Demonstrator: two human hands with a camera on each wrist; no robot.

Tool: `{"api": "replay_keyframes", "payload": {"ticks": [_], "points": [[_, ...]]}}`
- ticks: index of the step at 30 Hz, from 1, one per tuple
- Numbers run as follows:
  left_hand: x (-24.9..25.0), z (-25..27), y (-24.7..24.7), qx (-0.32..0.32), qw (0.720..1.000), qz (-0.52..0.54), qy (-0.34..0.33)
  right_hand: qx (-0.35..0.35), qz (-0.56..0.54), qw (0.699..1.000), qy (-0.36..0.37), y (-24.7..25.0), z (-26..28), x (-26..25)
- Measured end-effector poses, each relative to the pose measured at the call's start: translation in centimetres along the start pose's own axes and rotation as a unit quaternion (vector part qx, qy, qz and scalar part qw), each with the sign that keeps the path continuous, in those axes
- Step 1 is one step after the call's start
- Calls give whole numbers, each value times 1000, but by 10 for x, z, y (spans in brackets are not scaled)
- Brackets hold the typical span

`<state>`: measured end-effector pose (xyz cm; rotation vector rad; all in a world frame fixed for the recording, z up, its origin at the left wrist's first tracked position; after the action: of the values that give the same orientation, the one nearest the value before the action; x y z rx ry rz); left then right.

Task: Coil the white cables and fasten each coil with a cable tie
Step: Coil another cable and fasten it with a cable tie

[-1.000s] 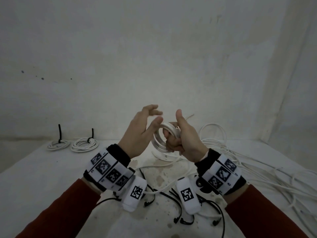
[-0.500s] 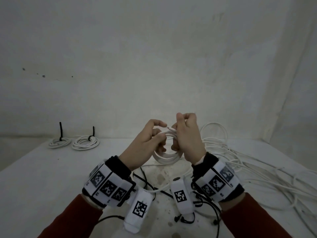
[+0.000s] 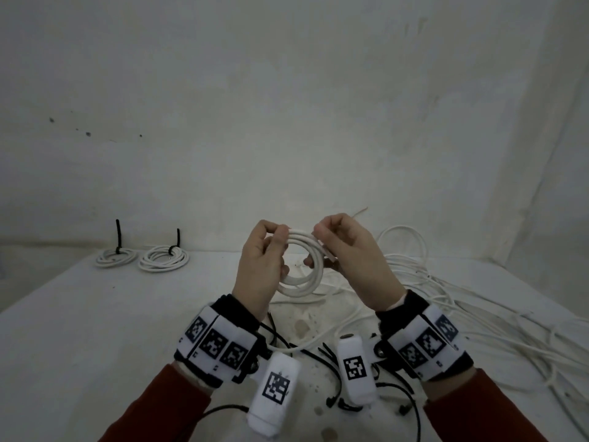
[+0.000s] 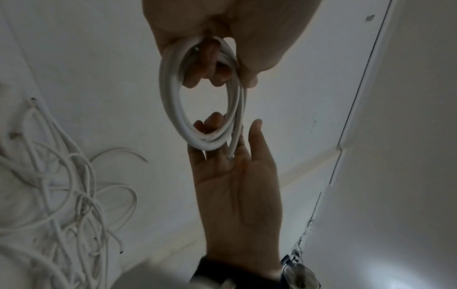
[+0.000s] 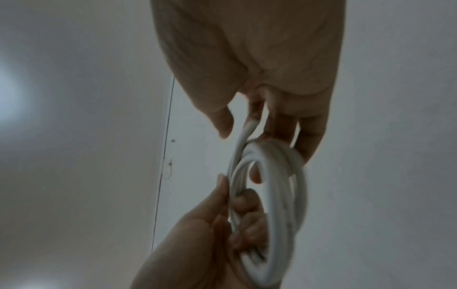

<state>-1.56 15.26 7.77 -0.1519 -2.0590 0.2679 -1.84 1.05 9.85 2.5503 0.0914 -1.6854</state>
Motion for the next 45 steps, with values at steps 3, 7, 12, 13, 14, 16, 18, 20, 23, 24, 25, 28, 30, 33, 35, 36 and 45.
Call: {"api": "replay_keyframes", "payload": {"ticks": [3, 7, 12, 13, 14, 16, 18, 20, 23, 24, 25, 28, 30, 33, 35, 36, 45], "points": [[-6, -2, 2, 1, 999, 34, 25, 2, 19, 999, 31, 7, 8, 1], [-13, -3, 0, 0, 997, 67, 38, 32, 40, 997, 57, 12, 10, 4], [-16, -1, -3, -17, 999, 39, 11, 98, 34, 992, 69, 19, 8, 14], [-16, 0, -3, -26, 999, 25, 4, 102, 30, 992, 66, 20, 7, 16], [-16, 1, -3, -36, 999, 9, -2, 103, 27, 992, 62, 20, 6, 18], [-19, 2, 0, -50, 998, -25, -6, 97, 24, 994, 49, 18, 3, 24], [-23, 2, 6, -53, 997, -61, -2, 86, 31, 995, 35, 13, 1, 32], [-27, 2, 13, -57, 991, -122, -4, 72, 42, 996, 15, 6, -2, 41], [-29, 5, 21, -78, 967, -239, -34, 32, 48, 998, -16, -5, -6, 55], [-29, 7, 24, -90, 957, -271, -49, 19, 52, 998, -24, -9, -7, 59], [-30, 8, 25, -103, 946, -300, -61, 8, 56, 998, -30, -12, -8, 63], [-37, 11, 32, -123, 912, -383, -77, -9, 65, 997, -40, -20, -8, 74], [-44, 13, 38, -122, 908, -397, -60, -15, 83, 996, -38, -23, -7, 78], [-56, 15, 43, -112, 930, -350, 2, -23, 99, 994, -40, -26, -5, 83], [-61, 17, 44, -105, 941, -320, 26, -39, 123, 990, -48, -25, -5, 86], [-62, 17, 45, -98, 943, -317, 26, -48, 148, 987, -48, -23, -5, 87], [-62, 9, 83, -15, 931, -364, 18, -267, 481, 835, -19, -19, 38, 94]]}}
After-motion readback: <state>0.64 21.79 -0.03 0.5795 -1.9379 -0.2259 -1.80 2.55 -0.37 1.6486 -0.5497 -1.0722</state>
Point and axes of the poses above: each hand's wrist, its own z-axis away from the middle knuckle, its own y-axis out of the back of the hand, x = y × z, the point moved 8 cm from there along -z, towards the middle knuckle, and after that the axes turned 4 degrees about z, right-handed, at the moved point
